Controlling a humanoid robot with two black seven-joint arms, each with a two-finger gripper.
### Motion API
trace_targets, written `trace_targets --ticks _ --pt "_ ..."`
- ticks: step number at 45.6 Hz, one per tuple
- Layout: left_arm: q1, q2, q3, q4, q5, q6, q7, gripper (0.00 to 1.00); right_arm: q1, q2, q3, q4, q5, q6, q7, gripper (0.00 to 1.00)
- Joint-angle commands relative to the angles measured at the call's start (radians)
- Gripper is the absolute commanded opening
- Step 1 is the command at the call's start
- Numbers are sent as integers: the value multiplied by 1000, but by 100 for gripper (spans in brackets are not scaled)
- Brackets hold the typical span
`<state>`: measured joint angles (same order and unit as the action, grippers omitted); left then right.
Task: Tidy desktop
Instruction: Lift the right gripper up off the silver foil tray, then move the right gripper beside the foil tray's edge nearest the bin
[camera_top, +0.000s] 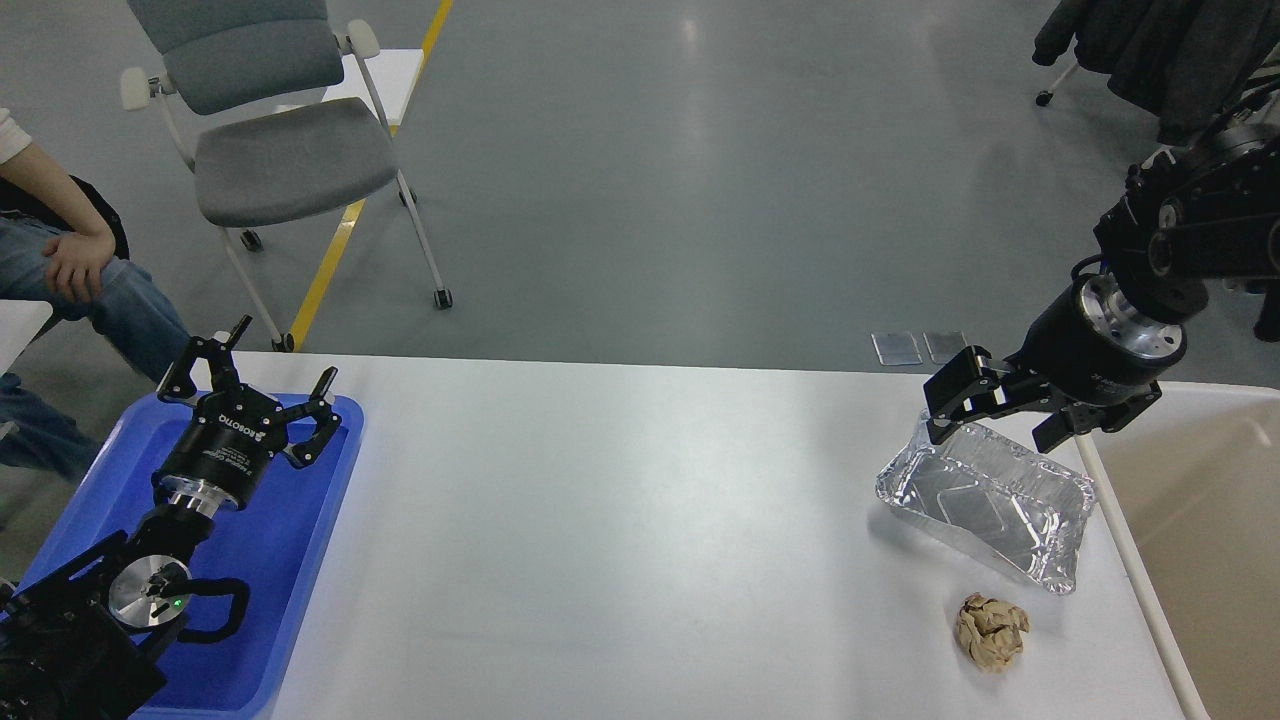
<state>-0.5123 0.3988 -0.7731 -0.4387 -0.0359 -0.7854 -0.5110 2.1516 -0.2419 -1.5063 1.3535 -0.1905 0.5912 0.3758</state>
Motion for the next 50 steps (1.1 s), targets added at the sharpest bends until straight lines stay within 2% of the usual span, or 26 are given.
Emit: trace_targets --ticks 1,30,50 --pt "0 0 0 0 1 0 0 99 -3 -4 3 -4 -6 -4 0 100" --pt "0 0 0 0 -1 0 0 99 -7 -114 -5 -16 -58 -4 0 100" --pt "0 0 0 0 1 0 0 99 -16 -214 -18 -17 -127 -48 -1 100"
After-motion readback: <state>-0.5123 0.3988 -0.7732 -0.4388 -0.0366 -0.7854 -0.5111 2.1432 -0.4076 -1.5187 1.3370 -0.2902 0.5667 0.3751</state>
